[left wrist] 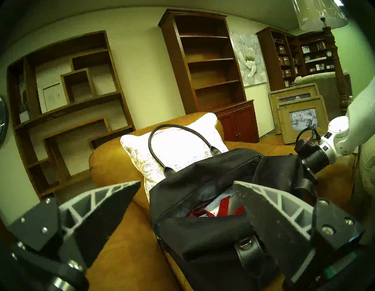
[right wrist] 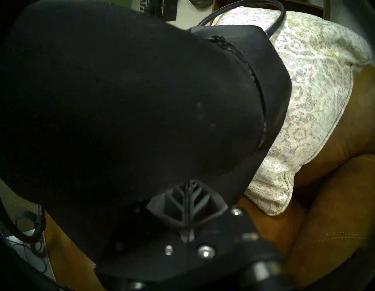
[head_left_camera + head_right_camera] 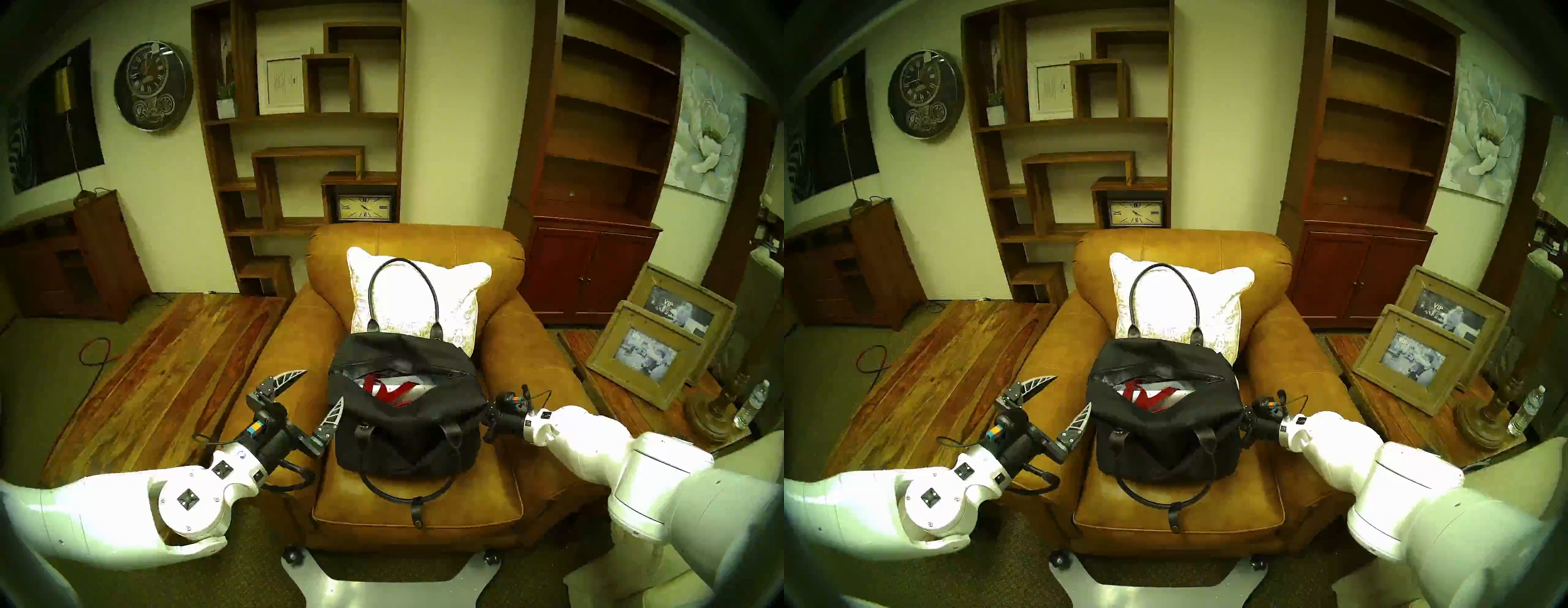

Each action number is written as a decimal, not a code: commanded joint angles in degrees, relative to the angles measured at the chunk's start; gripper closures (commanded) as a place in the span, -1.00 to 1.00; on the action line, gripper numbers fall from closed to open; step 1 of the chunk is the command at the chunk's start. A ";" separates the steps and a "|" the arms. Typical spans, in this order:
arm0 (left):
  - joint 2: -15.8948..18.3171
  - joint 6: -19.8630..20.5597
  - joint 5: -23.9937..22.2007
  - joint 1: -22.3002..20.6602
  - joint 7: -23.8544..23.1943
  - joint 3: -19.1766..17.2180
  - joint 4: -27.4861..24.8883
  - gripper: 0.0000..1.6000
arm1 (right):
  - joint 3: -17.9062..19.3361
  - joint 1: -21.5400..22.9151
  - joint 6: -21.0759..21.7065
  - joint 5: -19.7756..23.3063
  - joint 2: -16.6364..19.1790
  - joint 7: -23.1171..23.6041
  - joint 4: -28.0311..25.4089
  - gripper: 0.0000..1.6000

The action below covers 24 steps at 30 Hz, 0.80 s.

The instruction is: Close a bag with a zipper

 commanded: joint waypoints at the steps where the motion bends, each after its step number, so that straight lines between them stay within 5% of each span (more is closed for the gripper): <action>1: -0.06 -0.55 0.01 -0.31 0.04 -0.33 -0.56 -1.00 | 3.83 -3.92 -6.52 4.89 1.78 7.05 -4.09 -1.00; 12: -0.01 -0.70 -0.01 -0.38 0.07 -0.22 -0.57 -1.00 | 8.27 -8.55 -11.02 11.06 4.76 17.15 -11.05 -1.00; 24: 0.02 -0.76 -0.02 -0.48 0.11 -0.10 -0.56 -1.00 | 11.68 -12.60 -12.25 15.22 7.95 15.13 -19.29 -1.00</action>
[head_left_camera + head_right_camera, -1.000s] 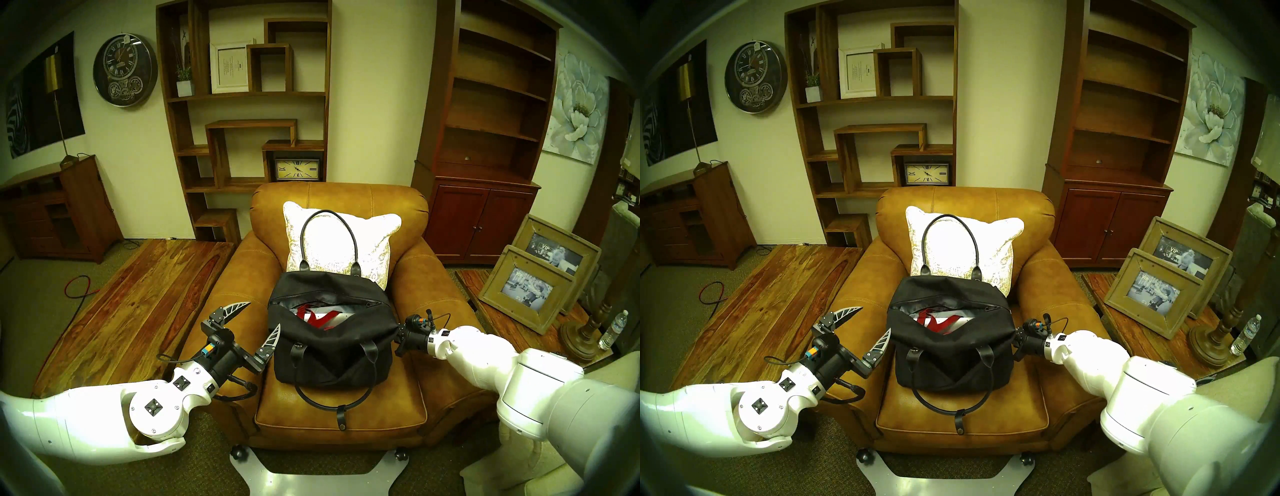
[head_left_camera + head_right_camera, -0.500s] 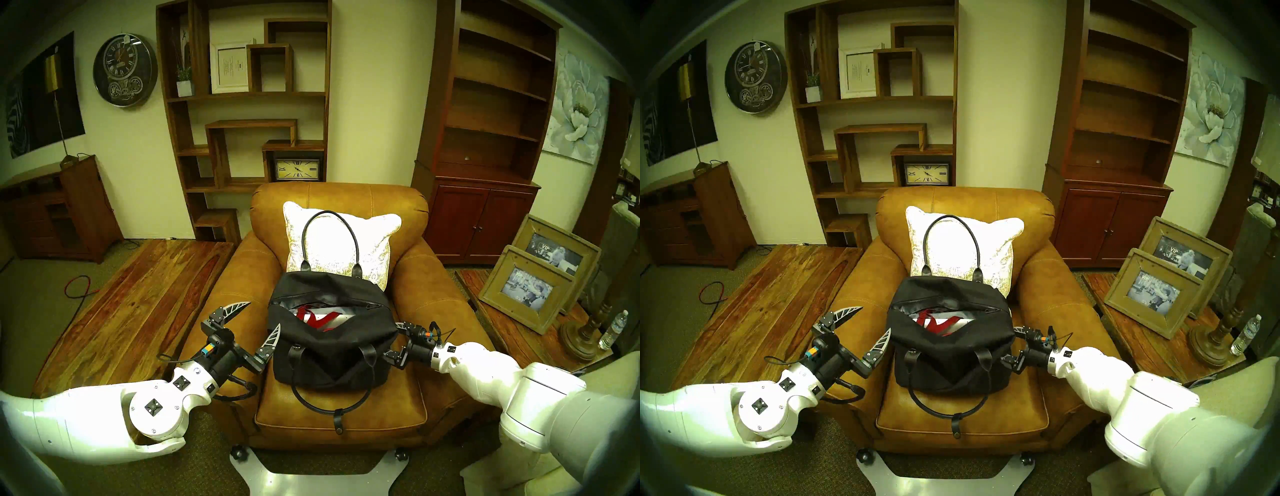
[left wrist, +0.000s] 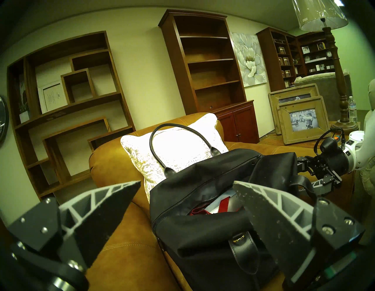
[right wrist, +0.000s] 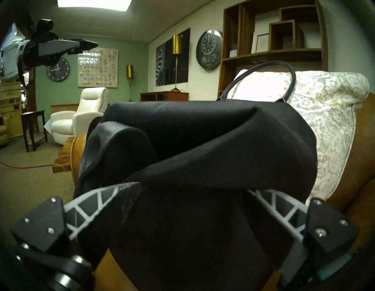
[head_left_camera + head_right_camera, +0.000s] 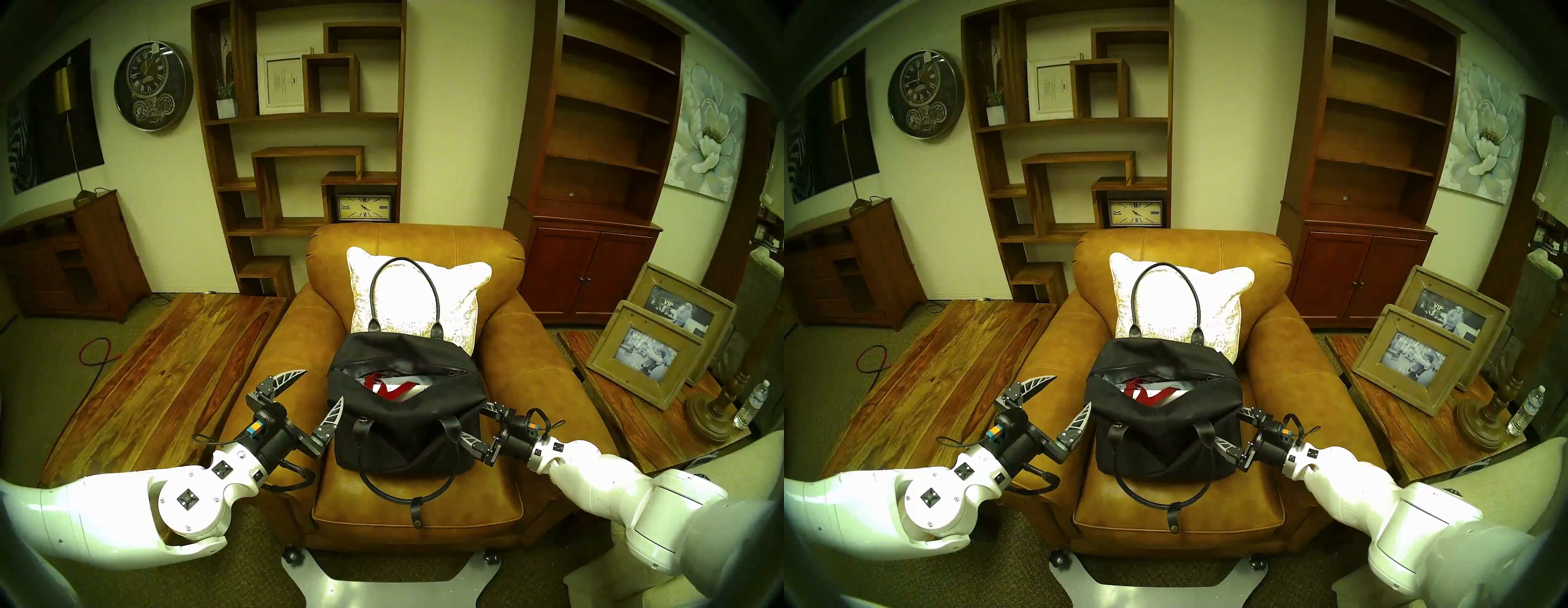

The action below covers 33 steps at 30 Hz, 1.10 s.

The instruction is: Close a bag with a zipper

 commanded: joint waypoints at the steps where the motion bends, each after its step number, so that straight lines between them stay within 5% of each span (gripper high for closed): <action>1: -0.08 -0.56 -0.01 -0.30 0.02 -0.33 -0.56 -1.00 | 2.46 -1.96 -1.07 3.74 2.81 4.08 -6.66 -1.00; 10: -0.06 -0.56 -0.02 -0.39 0.05 -0.23 -0.56 -1.00 | 4.58 -7.37 -1.44 6.63 5.85 1.21 -12.82 -1.00; 19: -0.04 -0.59 -0.03 -0.47 0.08 -0.13 -0.56 -1.00 | 5.22 -9.52 0.06 4.36 8.03 -9.97 -19.56 -1.00; 33: -0.01 -0.61 -0.05 -0.61 0.14 0.03 -0.56 -1.00 | 4.88 -5.28 5.63 0.65 3.61 -19.72 -15.61 -1.00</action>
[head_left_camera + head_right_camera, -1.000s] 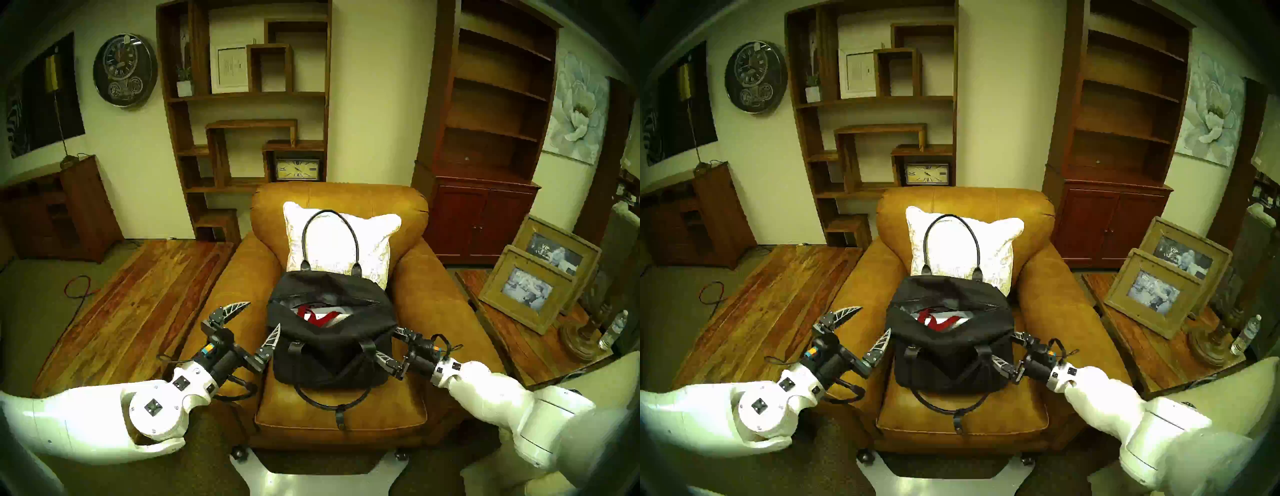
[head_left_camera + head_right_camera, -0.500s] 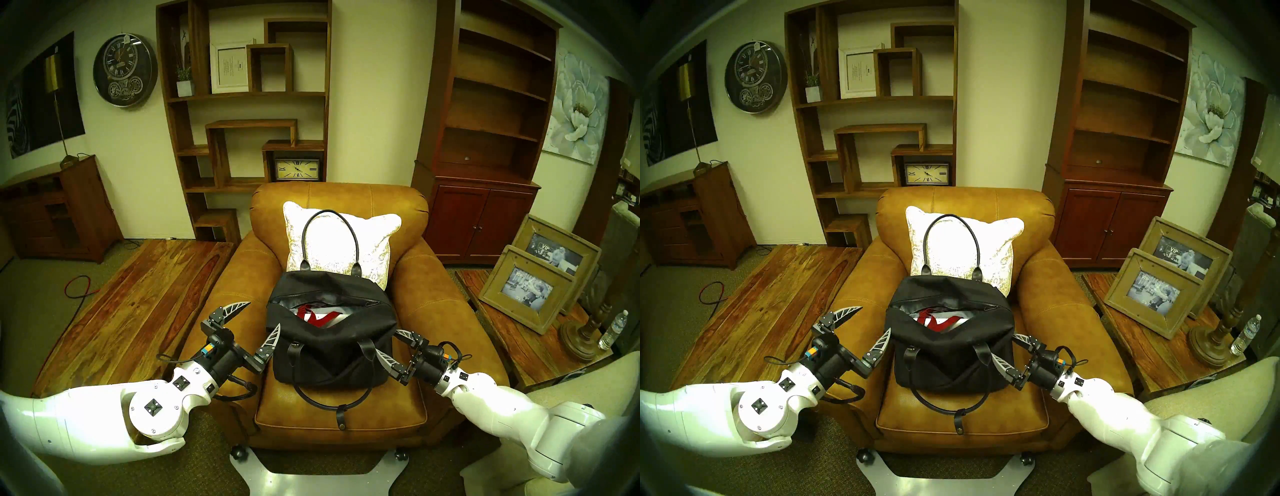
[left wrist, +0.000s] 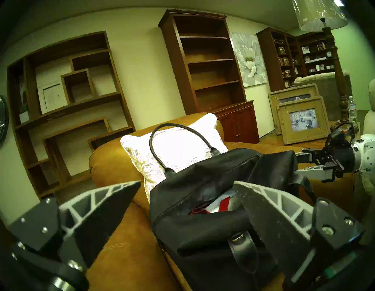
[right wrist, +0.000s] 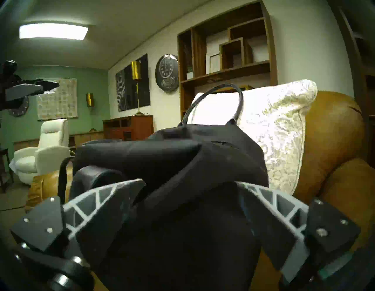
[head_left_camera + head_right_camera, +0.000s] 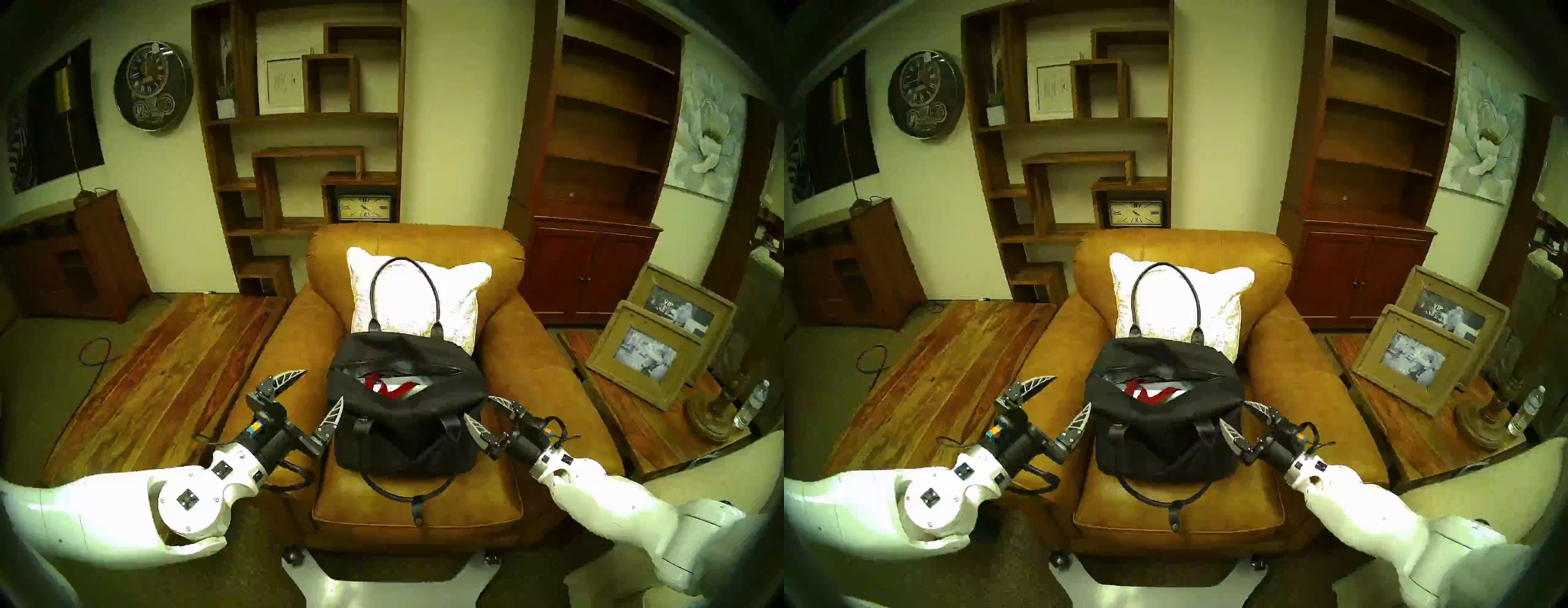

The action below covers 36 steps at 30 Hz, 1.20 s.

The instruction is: Close a bag with a zipper

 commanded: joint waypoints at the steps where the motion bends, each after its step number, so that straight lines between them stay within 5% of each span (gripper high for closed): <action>1: -0.11 -0.50 -0.03 -0.32 0.02 -0.33 -0.56 -1.00 | -0.21 3.91 2.42 -1.99 -2.27 -4.11 1.21 -1.00; 10: -0.09 -0.52 -0.04 -0.43 0.07 -0.21 -0.56 -1.00 | -1.07 7.28 4.00 -6.13 -4.33 -5.19 6.16 -0.97; 11: -0.09 -0.52 -0.04 -0.43 0.07 -0.20 -0.56 -1.00 | -1.13 7.55 4.03 -6.43 -4.53 -4.90 6.81 0.28; 12: -0.08 -0.52 -0.04 -0.44 0.07 -0.19 -0.56 -1.00 | -1.36 7.87 3.96 -6.97 -4.57 -4.52 7.39 0.62; 15: -0.07 -0.54 -0.05 -0.48 0.09 -0.15 -0.56 -1.00 | -1.51 8.07 2.98 -8.09 -4.83 -4.00 8.65 1.00; 25: -1.56 0.45 1.54 -1.94 -2.06 0.18 0.56 -1.00 | -0.88 7.36 1.10 -8.35 -5.54 -1.94 12.08 1.00; 26: -2.64 1.47 1.46 -2.68 -2.81 0.21 0.84 -0.30 | -0.87 7.37 1.19 -8.46 -5.54 -1.98 12.26 1.00; 27: -3.77 2.28 1.72 -3.34 -3.15 0.21 1.14 0.11 | -0.77 7.37 1.24 -8.52 -5.56 -1.91 12.37 1.00; 28: -4.78 1.96 1.67 -3.90 -4.03 0.15 1.56 0.31 | -0.74 7.34 1.31 -8.58 -5.51 -1.96 12.31 1.00; 29: -6.19 1.77 2.36 -4.65 -4.57 0.00 1.77 0.36 | -0.67 7.31 1.39 -8.65 -5.47 -1.98 12.26 1.00; 30: -5.93 2.47 1.79 -5.76 -4.69 0.61 0.89 0.09 | -0.61 7.29 1.42 -8.66 -5.46 -1.93 12.26 1.00; 36: -10.50 4.80 2.72 -9.20 -8.50 1.37 2.17 0.31 | -0.16 7.30 1.47 -8.48 -5.65 -1.13 12.64 1.00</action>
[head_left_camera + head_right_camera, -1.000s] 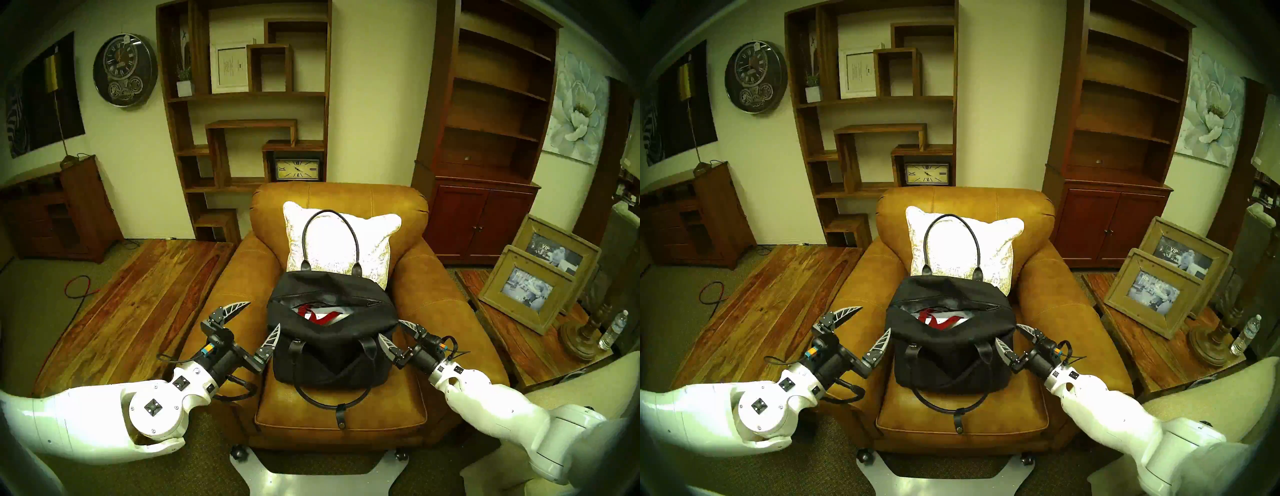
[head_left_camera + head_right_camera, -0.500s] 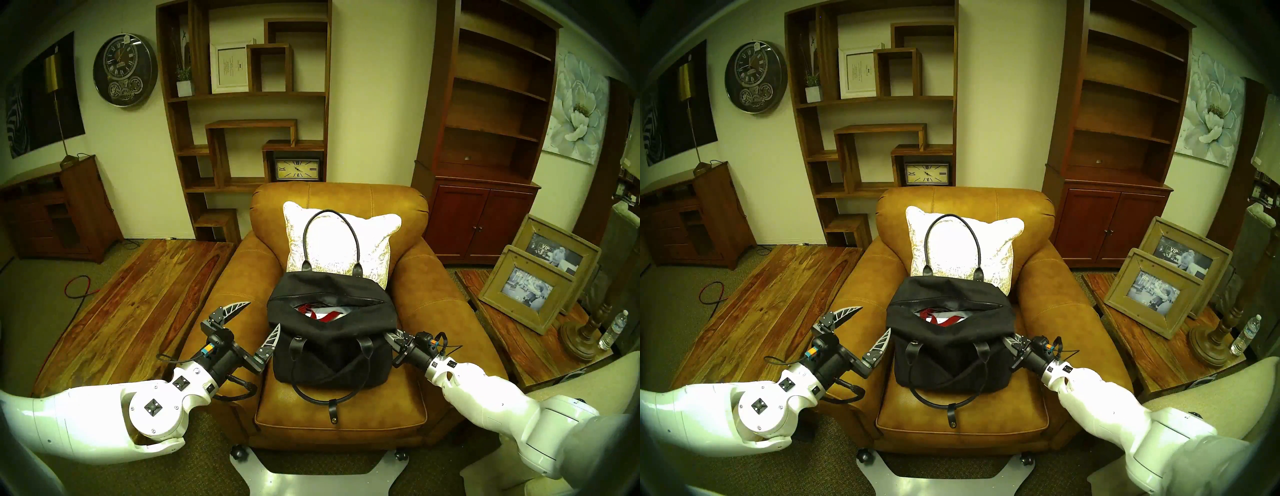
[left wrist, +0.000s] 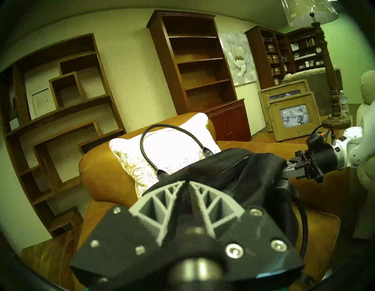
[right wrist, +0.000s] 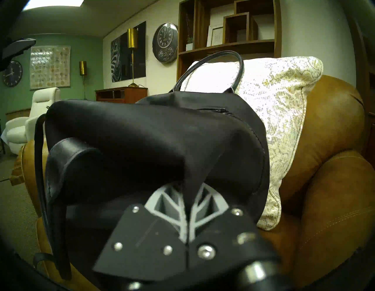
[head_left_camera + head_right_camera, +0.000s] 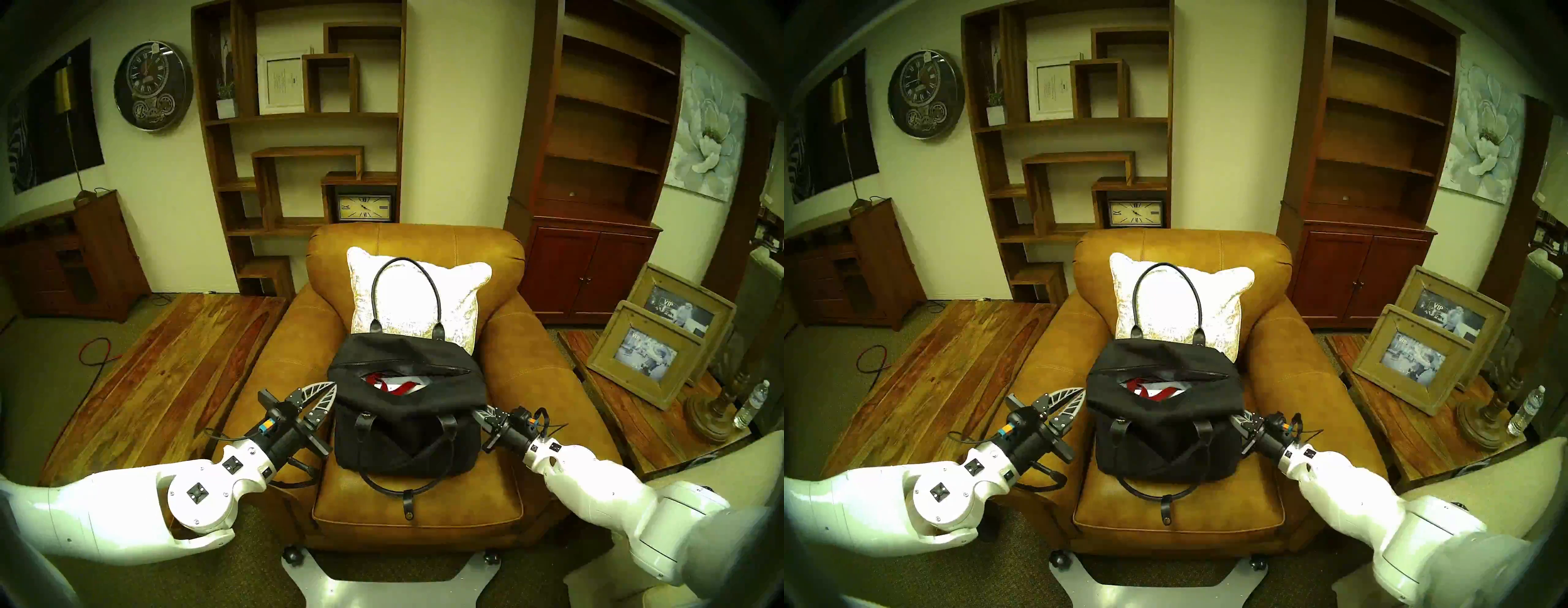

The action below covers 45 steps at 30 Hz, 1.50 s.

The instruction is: Close a bag with a zipper

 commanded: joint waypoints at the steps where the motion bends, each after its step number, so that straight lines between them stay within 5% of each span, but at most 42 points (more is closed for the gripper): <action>1: -6.45 1.87 0.85 -5.82 -3.47 0.77 0.19 0.22 | 0.70 1.03 -0.39 0.53 0.06 0.36 -0.28 1.00; 3: -8.03 2.52 0.92 -7.16 -4.44 1.34 1.18 -0.25 | 0.83 1.02 -0.39 0.55 0.04 0.71 -0.24 1.00; 4: -8.63 2.62 0.74 -8.00 -5.09 1.84 1.59 -0.91 | 0.92 1.00 -0.38 0.56 0.01 0.88 -0.18 1.00; 5: -9.28 2.75 0.70 -8.40 -5.58 1.95 1.88 -1.00 | 0.94 0.99 -0.34 0.54 -0.03 0.93 -0.13 1.00; 12: -13.73 6.12 -0.21 -12.70 -8.95 3.94 4.27 -1.00 | 1.20 0.95 -0.33 0.33 -0.31 1.49 0.17 1.00; 19: -18.23 10.77 -7.04 -16.78 -10.61 4.15 3.73 -1.00 | 1.31 1.02 -0.30 0.12 -0.57 1.67 0.17 1.00; 30: -25.37 18.49 -19.27 -22.33 -13.62 6.80 10.18 -1.00 | 1.53 0.97 -0.32 -0.02 -0.70 2.15 0.18 1.00; 45: -34.14 22.01 -30.70 -28.32 -16.28 11.27 19.93 -1.00 | 1.42 0.77 -0.59 -0.36 -1.32 2.78 -0.04 1.00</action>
